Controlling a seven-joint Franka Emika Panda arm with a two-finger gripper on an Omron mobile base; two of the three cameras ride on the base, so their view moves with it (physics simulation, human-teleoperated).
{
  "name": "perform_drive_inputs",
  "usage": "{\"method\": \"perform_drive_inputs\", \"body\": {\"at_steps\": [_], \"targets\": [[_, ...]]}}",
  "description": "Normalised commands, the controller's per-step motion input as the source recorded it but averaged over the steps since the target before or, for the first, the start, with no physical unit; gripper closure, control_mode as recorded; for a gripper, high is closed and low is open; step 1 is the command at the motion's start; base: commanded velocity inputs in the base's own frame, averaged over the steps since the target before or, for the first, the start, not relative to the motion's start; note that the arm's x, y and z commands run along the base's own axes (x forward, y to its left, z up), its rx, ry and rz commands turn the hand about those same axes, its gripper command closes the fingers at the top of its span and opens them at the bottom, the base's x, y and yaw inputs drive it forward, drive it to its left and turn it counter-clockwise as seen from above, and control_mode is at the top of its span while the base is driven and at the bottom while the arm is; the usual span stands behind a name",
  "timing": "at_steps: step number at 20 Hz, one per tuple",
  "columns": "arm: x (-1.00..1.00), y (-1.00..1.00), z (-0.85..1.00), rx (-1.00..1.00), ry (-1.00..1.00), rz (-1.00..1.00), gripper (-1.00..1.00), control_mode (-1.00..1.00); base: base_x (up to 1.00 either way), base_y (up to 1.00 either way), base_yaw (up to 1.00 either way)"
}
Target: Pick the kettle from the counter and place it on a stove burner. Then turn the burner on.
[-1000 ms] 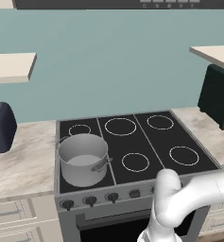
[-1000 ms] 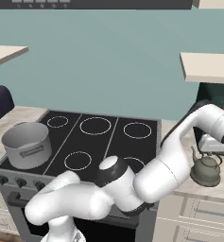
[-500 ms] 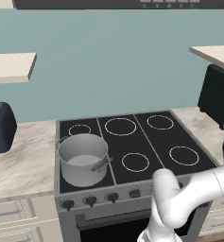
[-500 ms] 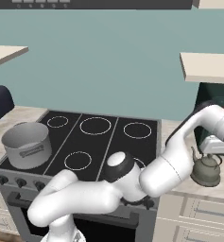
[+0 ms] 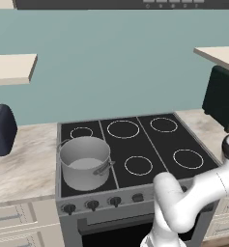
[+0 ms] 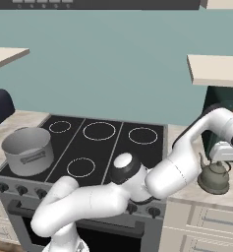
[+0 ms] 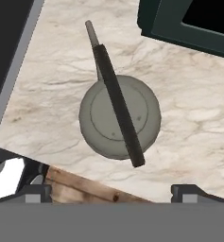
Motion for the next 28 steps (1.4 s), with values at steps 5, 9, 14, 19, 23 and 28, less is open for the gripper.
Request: {"method": "perform_drive_inputs", "body": {"at_steps": [5, 9, 14, 19, 23, 28], "targets": [[0.23, 0.0, -0.14, -0.02, 0.02, 0.0, -1.0, -1.0, 0.0, 0.0, 0.0], [0.23, 0.0, -0.11, 0.0, 0.0, 0.0, -1.0, -1.0, 0.0, 0.0, 0.0], [0.29, 0.0, -0.14, 0.0, 0.0, 0.0, -1.0, -1.0, 0.0, 0.0, 0.0], [0.24, -0.01, -0.1, 0.0, 0.0, 0.01, -1.0, -1.0, 0.0, 0.0, 0.0], [0.13, -0.2, -0.15, 0.0, -0.02, 0.04, -1.0, -1.0, 0.0, 0.0, 0.0], [0.0, -0.08, -0.15, -0.01, -0.01, 0.03, -1.0, -1.0, 0.0, 0.0, 0.0]]}}
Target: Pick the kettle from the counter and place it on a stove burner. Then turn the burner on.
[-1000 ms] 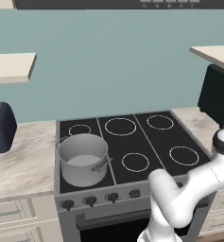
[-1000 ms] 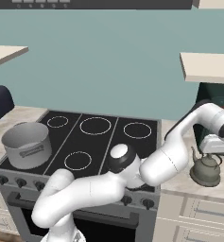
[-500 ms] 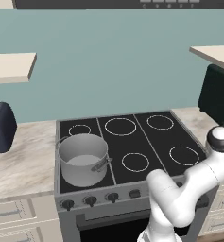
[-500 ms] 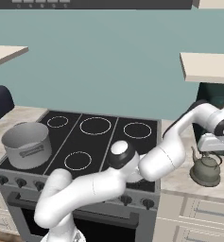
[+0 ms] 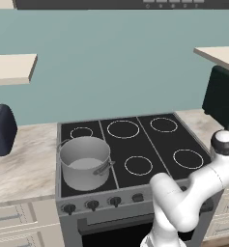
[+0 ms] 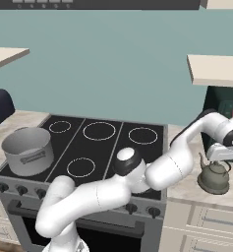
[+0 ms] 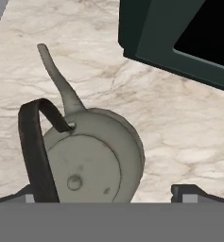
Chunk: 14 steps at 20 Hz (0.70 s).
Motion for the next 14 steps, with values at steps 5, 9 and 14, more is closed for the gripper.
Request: {"method": "perform_drive_inputs", "body": {"at_steps": [5, 9, 14], "targets": [[0.0, 0.0, -0.02, 0.0, 0.0, 0.01, 1.0, -1.0, 0.0, 0.0, 0.0], [-0.05, 0.0, 0.0, 0.0, -0.06, 0.0, 1.0, -1.0, 0.0, 0.0, 0.0], [-0.26, 0.0, 0.21, 0.11, -0.35, 0.0, 1.0, -1.0, 0.0, 0.0, 0.0]]}}
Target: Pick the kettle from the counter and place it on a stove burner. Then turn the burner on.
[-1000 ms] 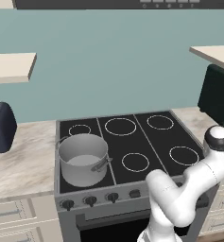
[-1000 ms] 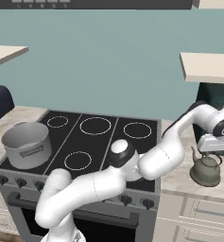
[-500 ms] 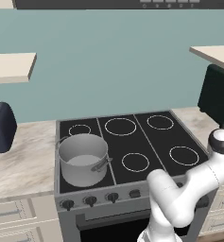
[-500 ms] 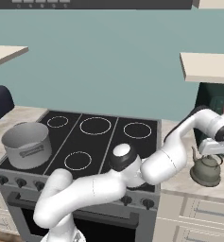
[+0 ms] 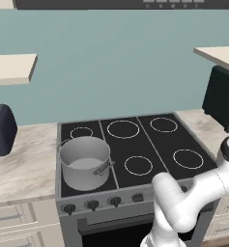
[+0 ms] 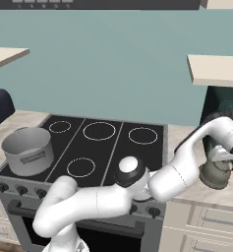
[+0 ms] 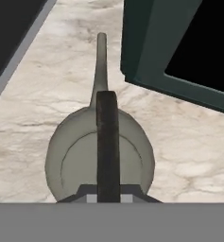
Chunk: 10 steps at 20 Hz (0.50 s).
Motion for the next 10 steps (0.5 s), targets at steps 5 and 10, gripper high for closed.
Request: {"method": "perform_drive_inputs", "body": {"at_steps": [5, 10], "targets": [[-0.39, 0.13, 0.49, 0.21, -0.49, 0.01, 1.0, -1.0, 0.0, 0.0, 0.0], [-0.12, 0.91, 0.47, 0.2, -0.43, 0.0, 1.0, -1.0, 0.0, 0.0, 0.0]]}}
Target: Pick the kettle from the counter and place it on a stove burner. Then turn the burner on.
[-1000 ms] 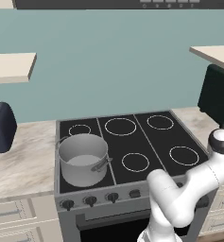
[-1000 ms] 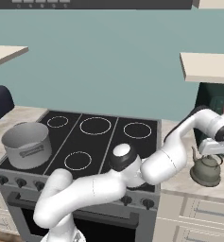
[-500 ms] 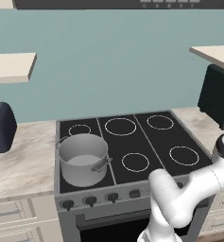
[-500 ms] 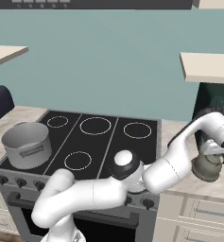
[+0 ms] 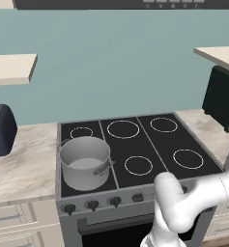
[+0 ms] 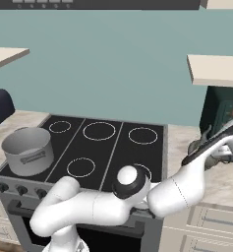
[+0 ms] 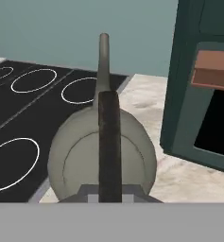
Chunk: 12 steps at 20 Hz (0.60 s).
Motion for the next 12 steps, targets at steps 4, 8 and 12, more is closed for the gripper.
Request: {"method": "perform_drive_inputs", "body": {"at_steps": [4, 8, 12], "targets": [[0.0, 1.0, 0.24, 0.18, -0.32, 0.0, 1.0, -1.0, 0.0, 0.0, 0.0], [0.0, 1.0, 0.16, 0.07, -0.22, 0.0, 1.0, -1.0, 0.0, 0.0, 0.0], [0.0, 1.0, 0.11, 0.0, -0.06, -0.03, 1.0, -1.0, 0.0, 0.0, 0.0]]}}
